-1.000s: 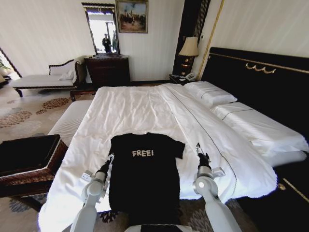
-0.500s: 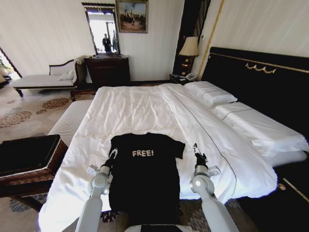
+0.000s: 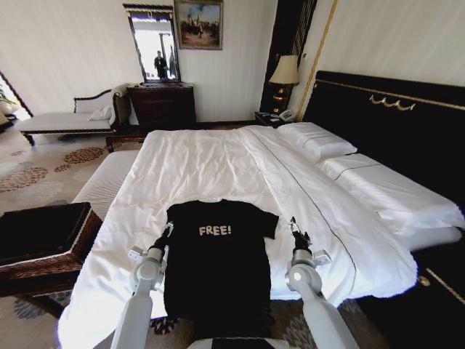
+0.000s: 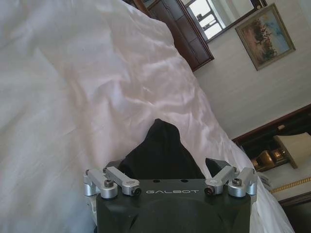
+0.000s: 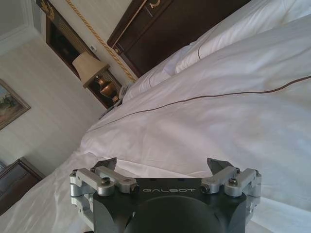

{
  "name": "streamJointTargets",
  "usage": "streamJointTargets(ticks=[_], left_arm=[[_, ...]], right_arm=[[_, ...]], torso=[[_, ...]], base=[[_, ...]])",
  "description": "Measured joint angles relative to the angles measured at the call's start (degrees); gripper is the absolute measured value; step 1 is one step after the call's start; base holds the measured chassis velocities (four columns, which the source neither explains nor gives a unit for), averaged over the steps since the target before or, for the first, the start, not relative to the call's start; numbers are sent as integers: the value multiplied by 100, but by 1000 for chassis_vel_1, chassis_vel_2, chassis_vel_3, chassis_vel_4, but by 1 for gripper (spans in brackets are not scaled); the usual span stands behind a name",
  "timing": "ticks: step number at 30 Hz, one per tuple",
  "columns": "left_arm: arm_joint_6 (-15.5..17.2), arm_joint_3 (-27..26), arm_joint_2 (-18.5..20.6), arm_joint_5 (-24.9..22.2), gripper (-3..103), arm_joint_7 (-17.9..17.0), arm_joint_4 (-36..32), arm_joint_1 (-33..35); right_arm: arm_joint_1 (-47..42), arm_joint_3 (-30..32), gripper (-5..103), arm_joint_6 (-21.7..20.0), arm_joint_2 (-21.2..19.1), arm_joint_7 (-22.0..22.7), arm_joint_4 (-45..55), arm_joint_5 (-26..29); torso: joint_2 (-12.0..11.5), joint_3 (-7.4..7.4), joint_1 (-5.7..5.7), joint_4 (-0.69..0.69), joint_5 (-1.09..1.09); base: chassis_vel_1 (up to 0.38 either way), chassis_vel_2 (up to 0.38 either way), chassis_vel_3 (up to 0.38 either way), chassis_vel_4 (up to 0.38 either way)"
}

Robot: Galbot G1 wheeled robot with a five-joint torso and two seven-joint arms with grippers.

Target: Fold the clothes on the bed and place them into the basket.

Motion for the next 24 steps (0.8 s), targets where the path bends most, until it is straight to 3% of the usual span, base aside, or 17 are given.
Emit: streamJointTargets(ticks=[4,7,9,13,15,17,19,24], left_arm=[[0,44,-54,69,88,29,27,-2],[-2,77,-108,141,73,64,70,-11],[-3,86,-116,156,73,80,70,-10],[-19,92,-120,174,51,121,21,8],[-21,89,-116,175,51,129,6,15],[-27,74,-108,196,35,138,-9,30],[-30,72,-107,201,35,141,-10,34],[-39,53,-89,241,14,146,-24,55]], right_arm=[[25,-19,100,0,0,-4,-31,-1],[27,-26,100,0,0,-5,-29,-2],[20,-26,100,0,-5,-6,-24,-2],[-34,-2,100,1,-34,-10,-25,-2],[-48,2,100,1,-40,-11,-34,-3],[-67,5,100,5,-49,-13,-57,-12],[-68,5,100,6,-49,-13,-60,-13],[-50,-12,100,10,-42,-13,-72,-25]], torso=[[0,0,0,0,0],[0,0,0,0,0],[0,0,0,0,-1],[0,0,0,0,0],[0,0,0,0,0],[0,0,0,-1,0],[0,0,0,0,0],[0,0,0,0,0]], base=[[0,0,0,0],[0,0,0,0],[0,0,0,0],[0,0,0,0],[0,0,0,0],[0,0,0,0],[0,0,0,0],[0,0,0,0]])
